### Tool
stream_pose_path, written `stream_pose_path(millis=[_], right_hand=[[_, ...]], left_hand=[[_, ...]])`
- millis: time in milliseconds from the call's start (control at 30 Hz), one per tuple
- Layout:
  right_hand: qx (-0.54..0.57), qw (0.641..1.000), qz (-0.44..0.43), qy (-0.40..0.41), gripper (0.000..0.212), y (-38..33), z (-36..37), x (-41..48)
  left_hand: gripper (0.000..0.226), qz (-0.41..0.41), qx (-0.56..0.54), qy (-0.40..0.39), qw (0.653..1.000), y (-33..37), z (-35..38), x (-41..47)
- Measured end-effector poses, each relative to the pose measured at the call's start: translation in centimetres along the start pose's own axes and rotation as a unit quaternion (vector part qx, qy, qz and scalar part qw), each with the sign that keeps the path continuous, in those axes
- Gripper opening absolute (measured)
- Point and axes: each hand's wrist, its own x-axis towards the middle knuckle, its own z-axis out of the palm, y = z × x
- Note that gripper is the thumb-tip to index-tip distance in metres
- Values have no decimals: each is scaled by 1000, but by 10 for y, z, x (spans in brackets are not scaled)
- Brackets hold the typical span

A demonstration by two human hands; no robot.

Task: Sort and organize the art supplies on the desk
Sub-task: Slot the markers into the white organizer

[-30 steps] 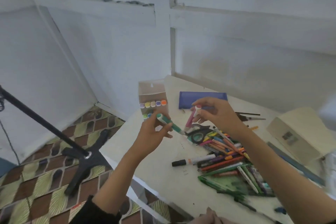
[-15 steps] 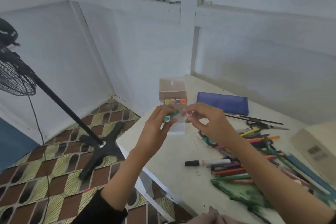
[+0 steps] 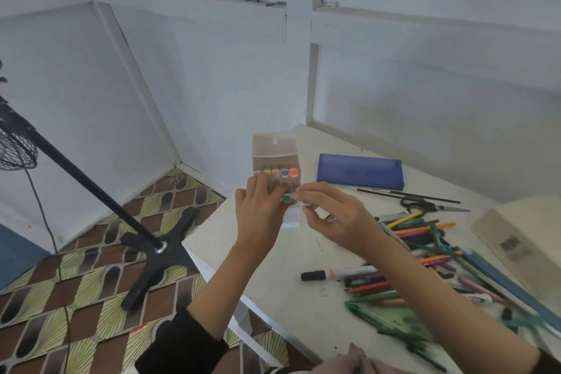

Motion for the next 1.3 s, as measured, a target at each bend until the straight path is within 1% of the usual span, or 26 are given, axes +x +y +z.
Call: stream_pose_path(millis=[100, 233, 333, 400, 467, 600, 700, 800, 967, 1067, 1133, 1200, 1300], right_hand=[[-4, 999, 22, -44, 23, 6, 9, -4], [-17, 996, 56, -61, 22, 15, 23, -7], [-72, 992, 63, -83, 26, 21, 32, -5], [-119, 986, 67, -91, 31, 23, 37, -1], [-147, 984, 59, -78, 29, 24, 40, 1], [-169, 984, 15, -58, 29, 29, 44, -5], [-177, 982, 20, -56, 29, 31, 45, -6], [-171, 984, 16, -44, 25, 32, 45, -2], [-209, 977, -33, -33, 20, 38, 53, -10], [-206, 978, -44, -15, 23, 38, 59, -23], [-199, 979, -46, -7, 24, 37, 62, -29], [-207, 977, -46, -6, 26, 39, 63, -32], [-204, 978, -33, -6, 27, 41, 65, -36]], left_hand=[[32, -5, 16, 6, 1000, 0, 6, -2], [36, 9, 18, -15, 1000, -4, 14, -8], [33, 14, 10, -31, 999, -7, 13, -15], [40, 9, 4, -47, 999, -8, 11, -17], [43, 1, 4, -52, 999, -9, 10, -15], [32, -30, 23, -22, 999, -6, 15, -13], [30, -66, 16, 4, 998, -1, 18, -13], [20, -81, 21, 17, 996, 0, 22, -12], [20, -157, 34, 26, 987, 5, 26, -13], [21, -159, 41, 28, 986, 4, 28, -16], [21, -158, 27, 27, 987, 2, 30, -17], [21, -150, -11, 22, 988, 0, 34, -18], [32, -129, -74, 11, 989, 0, 35, -17]])
